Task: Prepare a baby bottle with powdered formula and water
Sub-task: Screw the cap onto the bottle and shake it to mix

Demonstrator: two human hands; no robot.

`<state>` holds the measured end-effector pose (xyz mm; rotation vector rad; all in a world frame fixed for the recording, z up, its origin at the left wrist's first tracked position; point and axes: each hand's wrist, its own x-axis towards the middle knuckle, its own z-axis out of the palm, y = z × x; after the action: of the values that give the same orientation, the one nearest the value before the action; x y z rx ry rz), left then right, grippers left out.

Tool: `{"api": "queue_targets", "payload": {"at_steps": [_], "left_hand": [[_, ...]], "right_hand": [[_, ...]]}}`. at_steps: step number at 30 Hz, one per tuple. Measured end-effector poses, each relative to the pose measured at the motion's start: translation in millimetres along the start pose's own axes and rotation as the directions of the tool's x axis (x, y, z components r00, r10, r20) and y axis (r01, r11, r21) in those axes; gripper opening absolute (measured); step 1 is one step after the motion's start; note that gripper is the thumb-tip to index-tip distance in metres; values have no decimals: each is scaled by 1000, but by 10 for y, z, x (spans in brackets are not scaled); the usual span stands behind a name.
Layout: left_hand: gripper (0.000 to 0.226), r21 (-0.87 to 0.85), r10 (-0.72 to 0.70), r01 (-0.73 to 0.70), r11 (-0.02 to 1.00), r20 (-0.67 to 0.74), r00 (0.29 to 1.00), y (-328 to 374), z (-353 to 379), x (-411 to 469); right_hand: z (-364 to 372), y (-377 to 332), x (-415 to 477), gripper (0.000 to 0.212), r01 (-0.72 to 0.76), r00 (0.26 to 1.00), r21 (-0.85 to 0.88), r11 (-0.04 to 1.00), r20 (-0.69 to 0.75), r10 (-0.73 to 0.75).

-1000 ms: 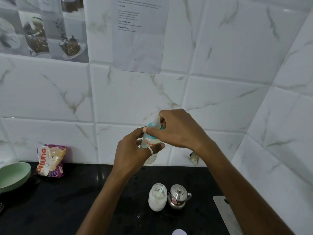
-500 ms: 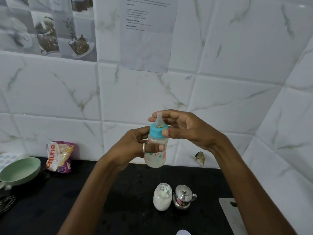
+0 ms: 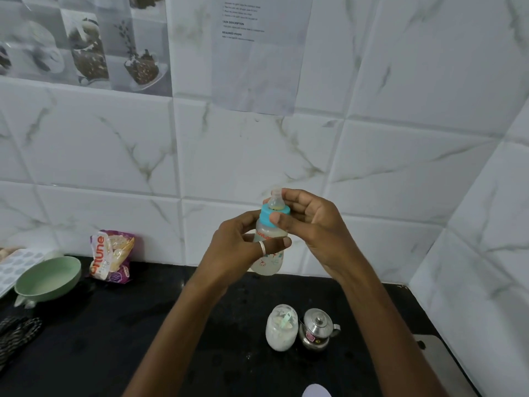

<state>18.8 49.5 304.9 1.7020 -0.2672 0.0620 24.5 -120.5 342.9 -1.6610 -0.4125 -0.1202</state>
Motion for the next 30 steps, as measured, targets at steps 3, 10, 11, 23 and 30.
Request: {"api": "queue_targets", "payload": {"at_steps": [3, 10, 11, 23, 30], "left_hand": [[47, -74, -10, 19, 997, 120, 993, 38, -82, 10], [42, -179, -1, 55, 982, 290, 957, 74, -180, 69], [40, -198, 8, 57, 979, 316, 949, 74, -189, 79], [63, -314, 74, 65, 947, 411, 908, 80, -193, 136], [46, -283, 59, 50, 958, 363, 930, 110, -192, 125]], "right_hand": [[-64, -34, 17, 47, 29, 995, 74, 997, 97, -36], [-170, -62, 97, 37, 86, 959, 163, 983, 253, -126], [-178, -62, 105, 36, 87, 953, 180, 980, 273, -134], [-178, -96, 217, 37, 64, 939, 374, 925, 291, -183], [-144, -67, 195, 42, 74, 960, 276, 958, 240, -143]]}}
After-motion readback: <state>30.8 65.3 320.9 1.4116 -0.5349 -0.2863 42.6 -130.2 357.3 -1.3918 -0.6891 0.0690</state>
